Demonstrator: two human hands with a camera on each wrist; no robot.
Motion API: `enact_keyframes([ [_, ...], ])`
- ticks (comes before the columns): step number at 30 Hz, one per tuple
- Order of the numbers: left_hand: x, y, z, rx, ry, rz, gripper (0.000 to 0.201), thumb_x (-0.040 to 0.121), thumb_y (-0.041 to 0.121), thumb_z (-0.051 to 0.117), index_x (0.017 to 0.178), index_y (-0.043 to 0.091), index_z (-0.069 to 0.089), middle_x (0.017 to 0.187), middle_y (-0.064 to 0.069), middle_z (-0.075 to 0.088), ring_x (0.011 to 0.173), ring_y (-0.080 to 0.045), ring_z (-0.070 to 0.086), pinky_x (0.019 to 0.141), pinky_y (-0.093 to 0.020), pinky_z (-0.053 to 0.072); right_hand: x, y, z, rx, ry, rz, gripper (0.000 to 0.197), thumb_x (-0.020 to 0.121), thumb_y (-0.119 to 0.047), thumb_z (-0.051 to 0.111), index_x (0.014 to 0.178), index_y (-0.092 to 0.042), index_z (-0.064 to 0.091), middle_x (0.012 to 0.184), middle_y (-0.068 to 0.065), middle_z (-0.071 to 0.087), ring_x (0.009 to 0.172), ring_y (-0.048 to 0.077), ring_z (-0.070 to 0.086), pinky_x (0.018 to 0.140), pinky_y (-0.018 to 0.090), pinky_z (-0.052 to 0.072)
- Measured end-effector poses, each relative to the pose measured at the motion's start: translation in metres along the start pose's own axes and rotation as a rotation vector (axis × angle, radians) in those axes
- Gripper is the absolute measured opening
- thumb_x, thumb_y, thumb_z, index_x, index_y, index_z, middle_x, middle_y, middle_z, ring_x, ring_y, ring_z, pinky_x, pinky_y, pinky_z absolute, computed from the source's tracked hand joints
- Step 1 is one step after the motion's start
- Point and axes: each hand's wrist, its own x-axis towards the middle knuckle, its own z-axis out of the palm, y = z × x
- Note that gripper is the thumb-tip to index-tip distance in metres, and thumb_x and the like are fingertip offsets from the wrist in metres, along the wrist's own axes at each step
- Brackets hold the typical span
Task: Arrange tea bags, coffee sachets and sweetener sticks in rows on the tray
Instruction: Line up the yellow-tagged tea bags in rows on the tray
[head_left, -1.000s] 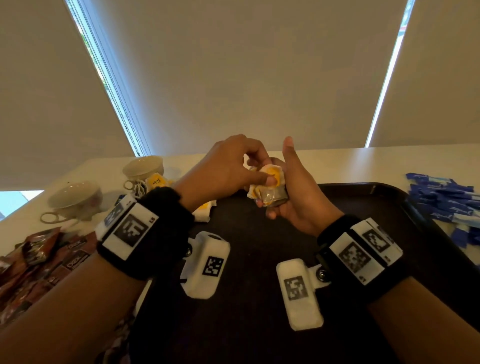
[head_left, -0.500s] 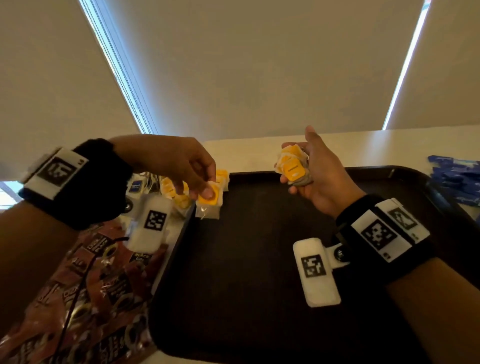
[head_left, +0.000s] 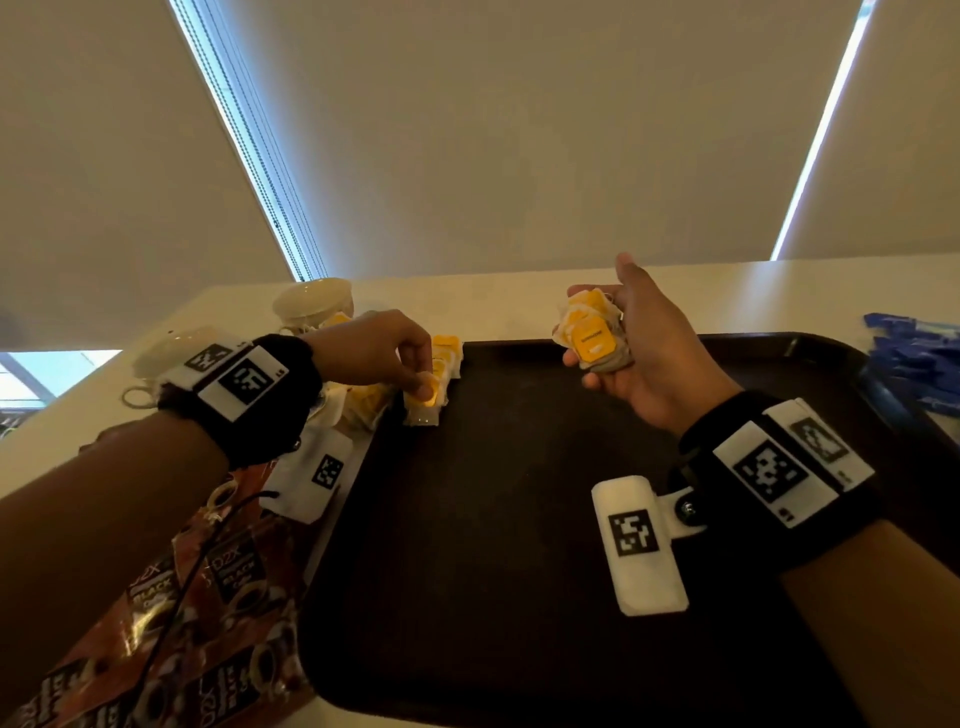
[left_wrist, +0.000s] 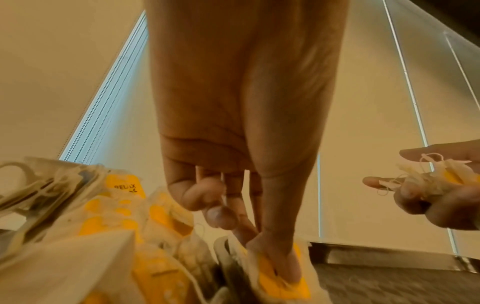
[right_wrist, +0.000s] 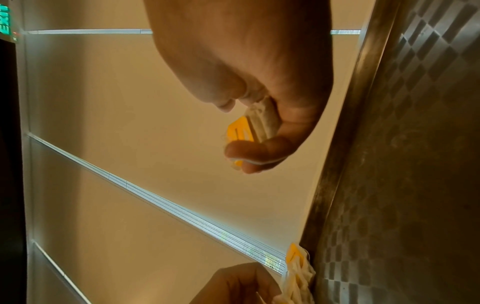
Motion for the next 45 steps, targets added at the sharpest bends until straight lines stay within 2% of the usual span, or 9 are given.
enact_keyframes([
  [6,0.0,-0.002,0.001,0.042,0.142,0.015,0.025,0.078,0.028,0.075,0.095,0.022,0.058,0.086,0.01,0.055,0.076,-0.003,0.048,0.061,-0.017,0.033,-0.001,0.0,-0.001,-0.015,-0.01,-0.002,0.056,0.097,-0.056,0.023,0.122,-0.016,0.054,0.081,0.009,0.062,0.054,0.014,0.056,0.042,0.016,0.043],
  [9,-0.005,0.005,0.0,0.073,0.224,0.085,0.027,0.076,0.025,0.076,0.09,0.023,0.052,0.082,0.013,0.05,0.074,-0.004,0.046,0.06,-0.015,0.033,-0.001,0.001,0.0,-0.013,-0.017,-0.006,0.057,0.097,-0.056,0.023,0.122,-0.015,0.054,0.078,0.008,0.062,0.053,0.014,0.056,0.041,0.017,0.043],
  [12,-0.01,0.012,-0.001,0.097,0.088,0.094,0.018,0.079,0.023,0.074,0.082,0.024,0.056,0.081,0.011,0.055,0.074,-0.005,0.05,0.06,-0.016,0.036,-0.001,0.002,0.0,-0.022,-0.02,-0.006,0.056,0.097,-0.055,0.024,0.123,-0.015,0.054,0.08,0.008,0.062,0.054,0.015,0.057,0.041,0.018,0.043],
  [18,-0.007,0.016,0.002,0.23,-0.032,0.1,0.014,0.085,0.022,0.067,0.099,0.022,0.067,0.093,0.01,0.06,0.086,-0.006,0.055,0.068,-0.012,0.04,-0.005,0.0,0.002,0.0,-0.089,-0.008,0.053,0.099,-0.051,0.024,0.122,-0.015,0.054,0.086,0.012,0.063,0.054,0.015,0.057,0.042,0.018,0.043],
  [20,-0.01,0.023,-0.006,0.148,0.051,0.145,0.013,0.085,0.027,0.067,0.098,0.025,0.068,0.092,0.013,0.063,0.081,0.0,0.056,0.068,-0.015,0.04,-0.005,0.0,0.002,0.007,-0.106,-0.007,0.052,0.099,-0.05,0.024,0.122,-0.015,0.055,0.089,0.013,0.063,0.055,0.016,0.058,0.042,0.019,0.043],
  [24,-0.025,0.062,-0.014,-0.194,0.455,0.385,0.013,0.08,0.036,0.071,0.086,0.025,0.066,0.08,0.013,0.065,0.075,0.0,0.059,0.067,-0.011,0.045,-0.006,0.001,0.005,0.016,-0.121,0.012,0.051,0.099,-0.05,0.025,0.123,-0.015,0.054,0.091,0.014,0.064,0.057,0.016,0.059,0.042,0.019,0.045],
  [28,-0.023,0.09,-0.002,-0.156,0.517,0.493,0.019,0.077,0.034,0.075,0.086,0.021,0.065,0.079,0.01,0.062,0.072,-0.008,0.057,0.068,-0.017,0.046,-0.007,0.001,0.006,0.048,-0.14,0.037,0.052,0.099,-0.05,0.027,0.127,-0.013,0.049,0.078,0.009,0.063,0.059,0.016,0.06,0.041,0.02,0.046],
  [38,-0.01,0.088,0.017,-0.066,0.592,0.388,0.021,0.077,0.037,0.071,0.09,0.027,0.058,0.087,0.013,0.049,0.07,0.001,0.045,0.064,-0.023,0.04,-0.008,0.001,0.007,0.077,-0.161,0.039,0.044,0.098,-0.042,0.034,0.125,-0.01,0.05,0.081,0.008,0.06,0.061,0.015,0.058,0.043,0.02,0.048],
  [45,-0.012,0.087,0.008,-0.258,0.477,0.384,0.012,0.079,0.031,0.072,0.08,0.028,0.061,0.086,0.015,0.059,0.074,0.0,0.054,0.066,-0.004,0.039,-0.009,0.0,0.006,0.071,-0.178,0.027,0.025,0.097,-0.033,0.038,0.106,-0.013,0.051,0.067,0.004,0.057,0.058,0.012,0.056,0.045,0.019,0.048],
])
